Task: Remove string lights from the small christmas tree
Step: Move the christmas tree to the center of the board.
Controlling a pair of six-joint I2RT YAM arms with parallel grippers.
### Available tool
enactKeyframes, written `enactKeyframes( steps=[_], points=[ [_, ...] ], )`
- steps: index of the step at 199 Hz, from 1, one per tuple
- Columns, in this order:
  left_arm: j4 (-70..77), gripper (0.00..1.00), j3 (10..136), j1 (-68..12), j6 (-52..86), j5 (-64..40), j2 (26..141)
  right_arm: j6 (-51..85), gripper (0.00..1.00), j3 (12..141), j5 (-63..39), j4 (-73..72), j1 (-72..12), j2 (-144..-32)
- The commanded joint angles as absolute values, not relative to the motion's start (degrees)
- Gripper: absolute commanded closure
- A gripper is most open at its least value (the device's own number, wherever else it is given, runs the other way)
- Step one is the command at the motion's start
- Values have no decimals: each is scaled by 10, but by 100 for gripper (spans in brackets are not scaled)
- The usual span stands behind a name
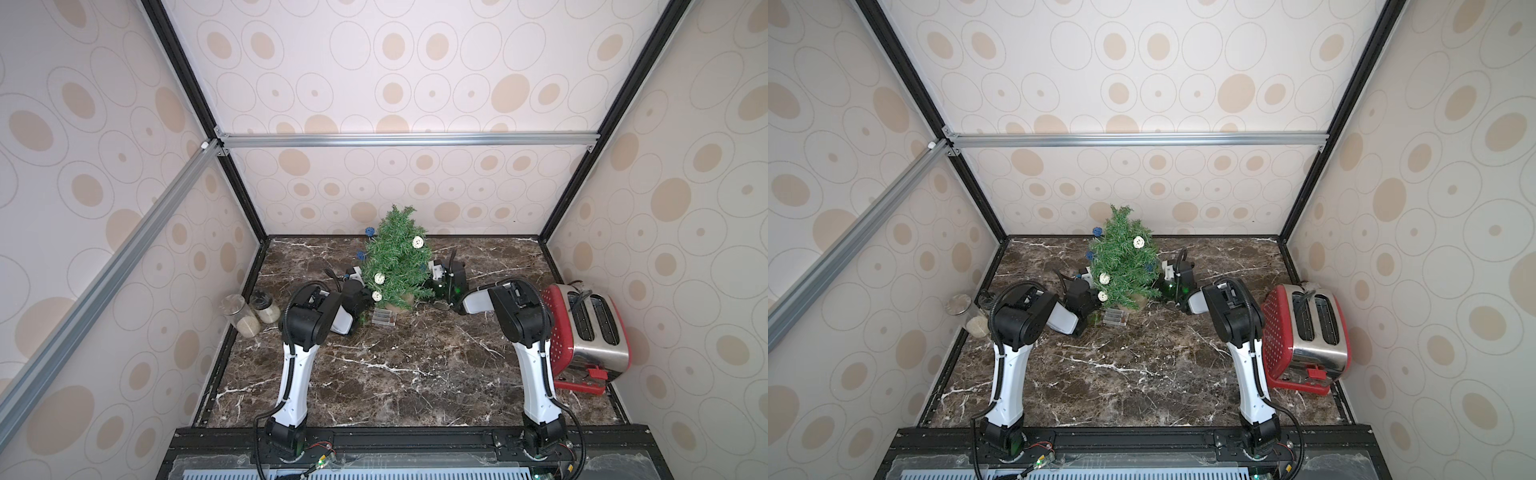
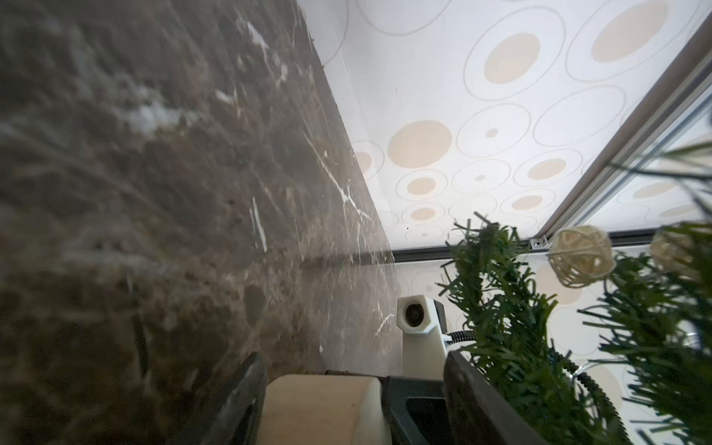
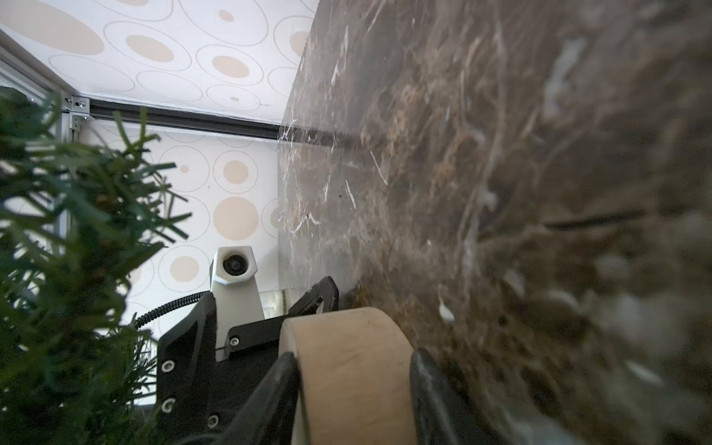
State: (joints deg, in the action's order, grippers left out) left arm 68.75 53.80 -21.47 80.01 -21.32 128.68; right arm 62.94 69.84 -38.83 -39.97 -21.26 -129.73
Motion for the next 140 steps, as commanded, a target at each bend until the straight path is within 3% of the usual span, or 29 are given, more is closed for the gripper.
enactKeyframes(
  steps=[1, 55, 140],
  points=[
    [557, 28, 485, -256, 791, -233, 1313, 637, 52, 641, -397, -410, -228, -1275],
    [514, 20, 421, -265, 793, -170, 1248, 624, 47, 561, -345, -423, -228, -1205],
    [188, 1, 410, -256, 742, -26, 1064, 622, 25, 507, -209, -359, -216, -1114]
  ],
)
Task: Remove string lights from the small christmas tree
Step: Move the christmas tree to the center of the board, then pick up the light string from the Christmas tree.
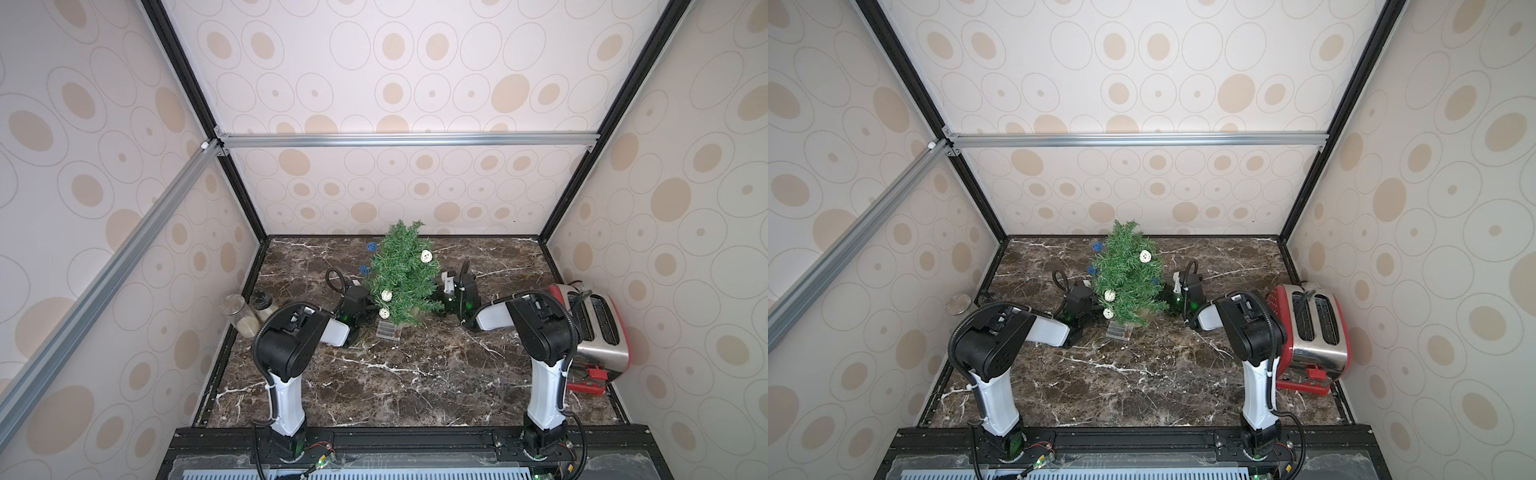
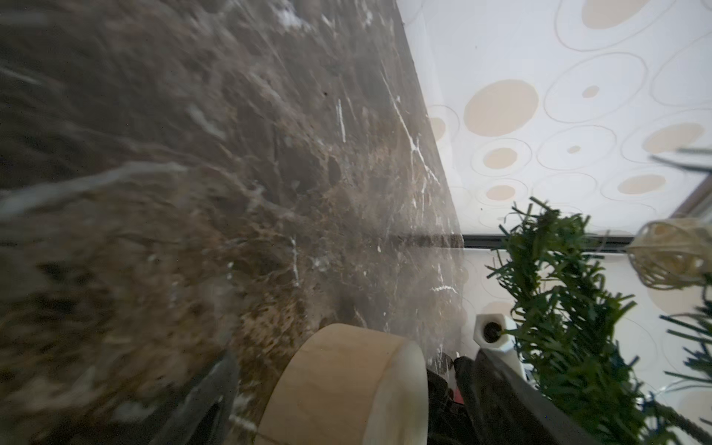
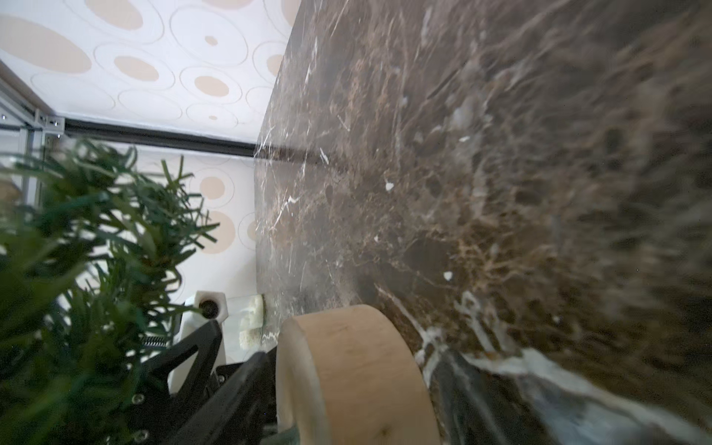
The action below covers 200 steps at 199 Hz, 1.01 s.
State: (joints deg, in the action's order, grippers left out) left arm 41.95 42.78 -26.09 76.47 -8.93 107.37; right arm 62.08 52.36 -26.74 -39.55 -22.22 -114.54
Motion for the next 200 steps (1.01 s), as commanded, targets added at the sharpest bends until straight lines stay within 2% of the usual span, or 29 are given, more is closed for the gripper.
enactKeyframes(
  steps=[1, 126, 175, 200],
  points=[
    [185, 0, 410, -256, 742, -25, 1064, 621, 25, 506, -207, -358, -216, -1114],
    [-190, 1, 449, -241, 737, 108, 907, 563, 21, 468, -18, -153, -207, -958],
    [-250, 1, 423, -243, 726, 154, 733, 545, 21, 440, -1, -142, -202, -882],
    [-258, 1, 437, -276, 699, 190, 638, 516, 22, 421, -4, -154, -202, -815]
  ],
)
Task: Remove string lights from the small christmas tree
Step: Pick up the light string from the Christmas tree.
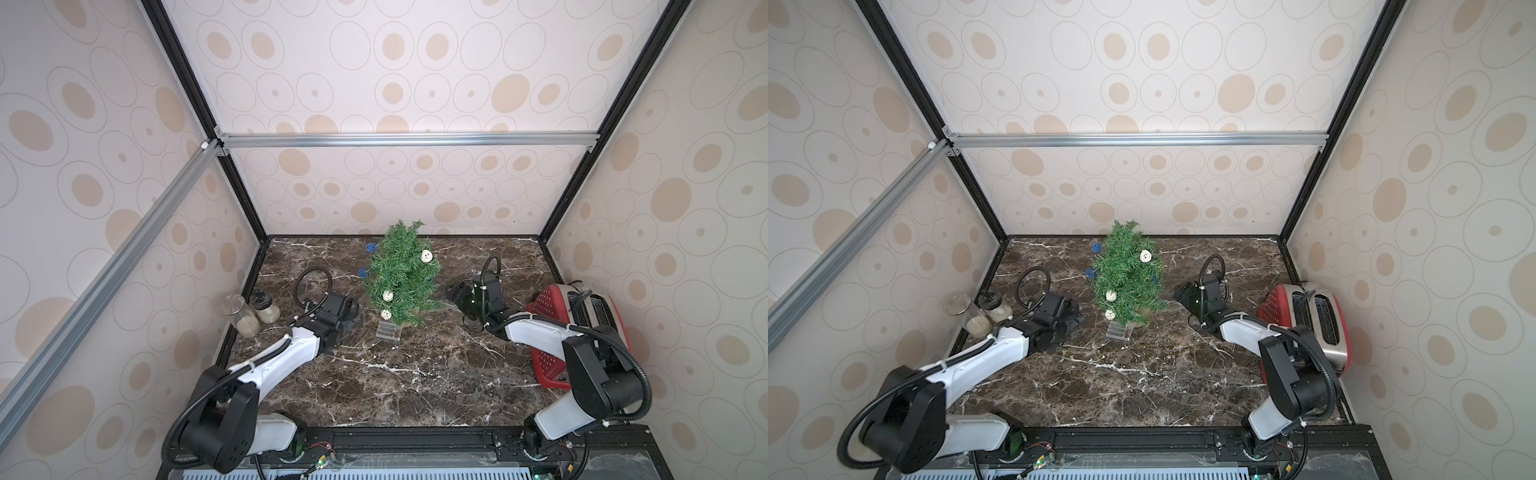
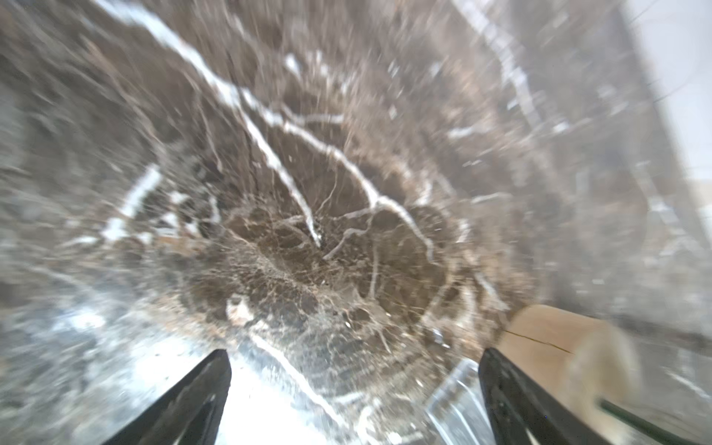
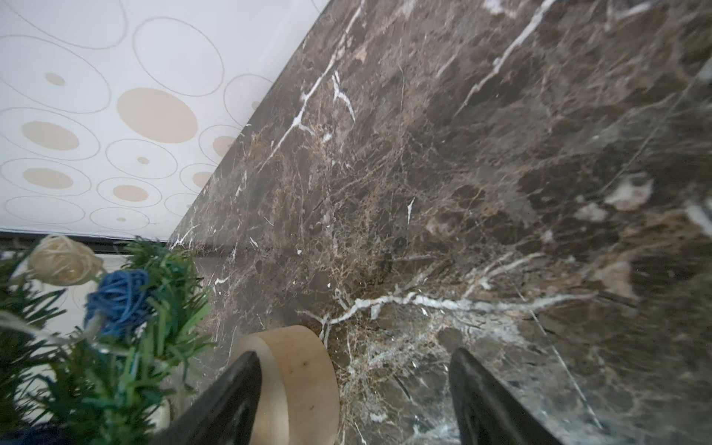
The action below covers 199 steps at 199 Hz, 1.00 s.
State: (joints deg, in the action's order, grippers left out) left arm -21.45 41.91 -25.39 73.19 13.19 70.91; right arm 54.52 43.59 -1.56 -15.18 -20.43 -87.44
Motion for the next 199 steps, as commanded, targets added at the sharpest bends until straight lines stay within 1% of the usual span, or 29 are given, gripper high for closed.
enactKeyframes(
  steps=[1, 29, 43, 52, 68, 73, 81, 86, 98, 109, 122, 137, 154, 177, 199],
  points=[
    [-258, 1, 438, -276, 699, 191, 635, 516, 22, 420, -3, -154, -202, -811],
    [-241, 1, 483, -286, 659, 187, 583, 458, 22, 408, -27, -173, -202, -711],
    [-212, 1, 499, -286, 634, 181, 561, 415, 22, 416, -74, -177, -202, -664],
    [-200, 1, 504, -286, 639, 195, 544, 393, 23, 428, -99, -171, -204, -638],
    [-121, 1, 477, -284, 639, 208, 499, 362, 23, 450, -146, -161, -207, -606],
    [-77, 1, 461, -283, 640, 195, 485, 357, 23, 461, -164, -151, -207, -603],
    [-9, 1, 430, -273, 644, 163, 459, 347, 23, 483, -199, -137, -207, -603],
    [19, 1, 413, -270, 660, 160, 446, 342, 24, 498, -226, -131, -209, -609],
    [19, 1, 389, -253, 726, 171, 421, 340, 28, 535, -265, -112, -215, -629],
    [48, 1, 377, -222, 722, 135, 411, 326, 31, 567, -285, -93, -230, -648],
    [20, 1, 404, -193, 698, 84, 422, 290, 34, 610, -280, -52, -256, -666],
    [-34, 3, 464, -190, 661, 47, 456, 268, 38, 653, -277, -8, -274, -690],
    [-30, 5, 505, -190, 634, -5, 498, 269, 38, 682, -276, 16, -282, -715],
    [-20, 5, 533, -190, 625, -37, 534, 266, 40, 702, -257, 42, -290, -734],
    [-67, 5, 569, -190, 595, -58, 555, 260, 43, 718, -250, 60, -293, -747]
  ],
)
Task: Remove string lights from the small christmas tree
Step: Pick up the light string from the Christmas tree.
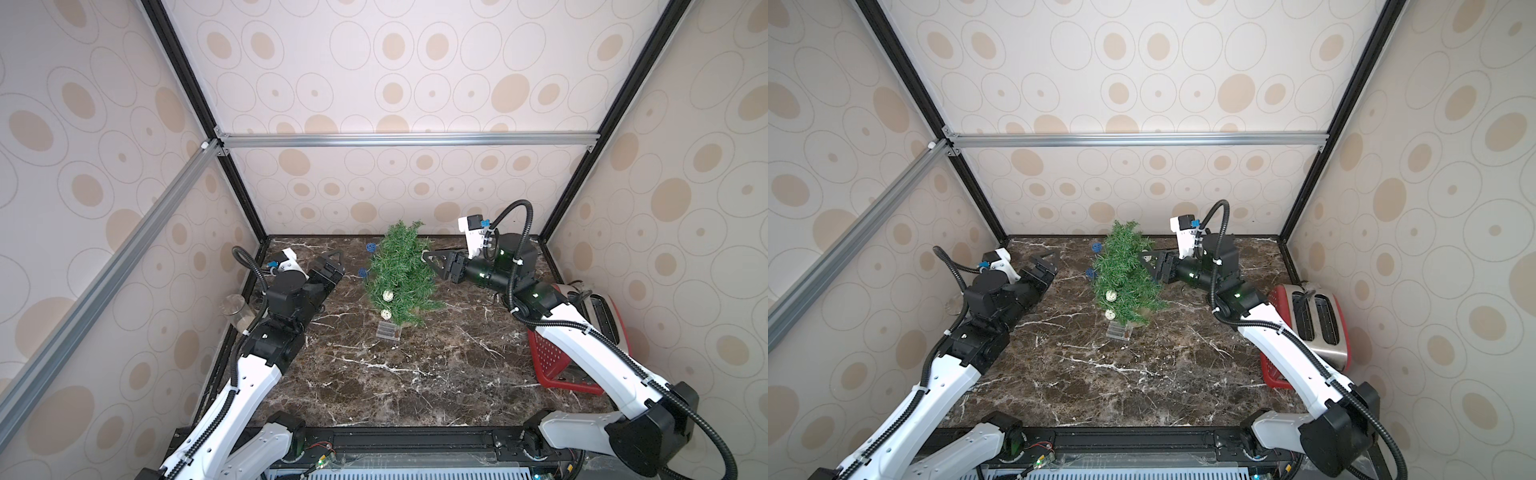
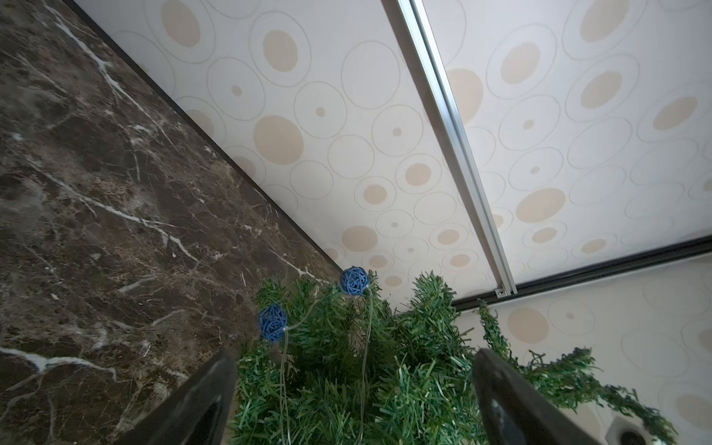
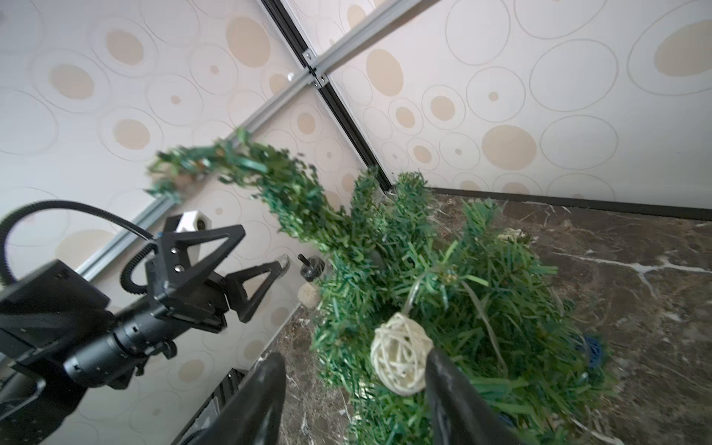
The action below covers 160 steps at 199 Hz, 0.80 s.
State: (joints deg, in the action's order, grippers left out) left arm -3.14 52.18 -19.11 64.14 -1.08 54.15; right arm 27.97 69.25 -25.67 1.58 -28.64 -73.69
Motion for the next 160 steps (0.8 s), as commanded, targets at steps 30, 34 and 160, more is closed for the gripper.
enactKeyframes(
  steps=[30, 34, 160],
  points=[
    [-77, 10, 572, -190, 580, -70, 558, 258, 44, 728, -246, 62, -295, -760],
    [-75, 6, 571, -190, 579, -74, 559, 258, 44, 729, -247, 61, -294, -761],
    [-88, 1, 587, -190, 575, -96, 581, 255, 69, 749, -226, 63, -295, -776]
  ],
)
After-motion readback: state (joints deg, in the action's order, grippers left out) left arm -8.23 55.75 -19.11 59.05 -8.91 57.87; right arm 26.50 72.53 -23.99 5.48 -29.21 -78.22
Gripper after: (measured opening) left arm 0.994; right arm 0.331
